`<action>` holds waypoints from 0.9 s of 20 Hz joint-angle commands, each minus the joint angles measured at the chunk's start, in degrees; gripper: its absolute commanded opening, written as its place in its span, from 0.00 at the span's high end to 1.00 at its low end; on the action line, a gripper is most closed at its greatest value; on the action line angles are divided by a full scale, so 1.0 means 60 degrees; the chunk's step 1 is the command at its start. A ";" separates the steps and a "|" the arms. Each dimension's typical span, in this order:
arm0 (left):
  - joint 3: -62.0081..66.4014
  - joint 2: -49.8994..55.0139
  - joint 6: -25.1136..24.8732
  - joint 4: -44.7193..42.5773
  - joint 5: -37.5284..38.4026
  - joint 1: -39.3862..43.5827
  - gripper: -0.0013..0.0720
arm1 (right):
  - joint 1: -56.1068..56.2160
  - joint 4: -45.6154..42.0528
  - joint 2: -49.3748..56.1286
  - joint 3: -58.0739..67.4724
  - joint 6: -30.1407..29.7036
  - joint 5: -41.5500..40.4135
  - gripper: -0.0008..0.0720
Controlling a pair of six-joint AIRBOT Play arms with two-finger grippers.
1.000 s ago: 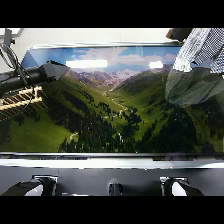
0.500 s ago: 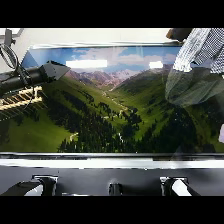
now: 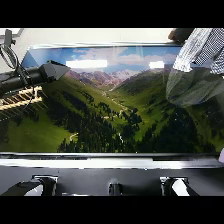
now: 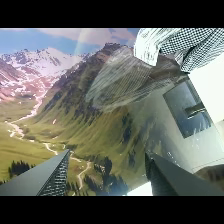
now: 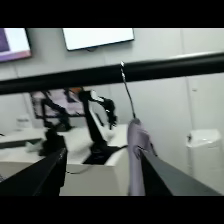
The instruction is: Fold the clothes and pants, and hang the long-sleeved shirts on hangers.
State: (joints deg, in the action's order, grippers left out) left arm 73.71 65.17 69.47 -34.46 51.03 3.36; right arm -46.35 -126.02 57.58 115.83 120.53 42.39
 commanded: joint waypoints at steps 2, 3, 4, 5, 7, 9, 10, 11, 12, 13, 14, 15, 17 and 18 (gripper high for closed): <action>0.0004 0.0000 0.0033 -0.0015 0.0000 -0.0011 0.24 | -0.0018 0.5588 -0.0561 -0.0004 -0.1461 -0.1275 0.29; 0.0004 -0.0007 0.0036 -0.0091 0.0000 -0.0015 0.24 | -0.0018 0.7978 -0.0372 -0.0004 -0.3031 -0.1064 0.33; 0.0004 -0.0036 0.0135 -0.0335 0.0004 -0.0015 0.24 | -0.0018 1.0229 -0.0087 -0.0004 -0.4666 -0.0517 0.33; 0.0004 -0.0087 0.0455 -0.0718 0.0007 -0.0015 0.24 | -0.0018 1.2375 0.0306 -0.0004 -0.6135 0.0357 0.34; 0.0004 -0.0262 0.1122 -0.1949 0.0109 -0.0022 0.24 | 0.0000 1.4721 0.1126 -0.0007 -0.7413 0.2441 0.35; 0.0004 -0.0495 0.1515 -0.3253 0.0499 -0.0109 0.24 | 0.0754 1.3843 0.1759 -0.0007 -0.7486 0.4255 0.48; 0.0004 -0.0619 0.1534 -0.3705 0.0831 -0.0237 0.24 | 0.1413 1.3012 0.2014 -0.0007 -0.7482 0.4867 0.49; 0.0004 -0.0729 0.1534 -0.3920 0.1235 -0.0415 0.24 | 0.2215 1.2047 0.2229 -0.0033 -0.7479 0.5384 0.50; 0.0004 -0.0812 0.1530 -0.3945 0.1676 -0.0623 0.24 | 0.3005 1.1132 0.2353 -0.0138 -0.7439 0.5668 0.51; 0.0004 -0.0882 0.1486 -0.3956 0.2204 -0.0863 0.24 | 0.3934 1.0134 0.2386 -0.0408 -0.7253 0.5792 0.60; 0.0004 -0.0940 0.1490 -0.4124 0.2667 -0.1096 0.28 | 0.4754 0.9267 0.2364 -0.0776 -0.7231 0.5920 0.66; 0.0000 -0.1027 0.1344 -0.4371 0.3093 -0.1322 0.44 | 0.5617 0.8484 0.2331 -0.1231 -0.7176 0.6142 0.71; -0.0146 -0.1348 0.0561 -0.4688 0.3552 -0.1668 0.74 | 0.7140 0.7410 0.2029 -0.2470 -0.6936 0.6455 0.81; -0.0321 -0.1577 0.0149 -0.4816 0.3610 -0.1810 0.93 | 0.7850 0.7049 0.1741 -0.3224 -0.6859 0.6484 0.83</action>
State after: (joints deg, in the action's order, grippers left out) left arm 73.08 58.28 75.50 -59.42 67.22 -4.60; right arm -11.44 -72.69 69.89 105.19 78.32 76.88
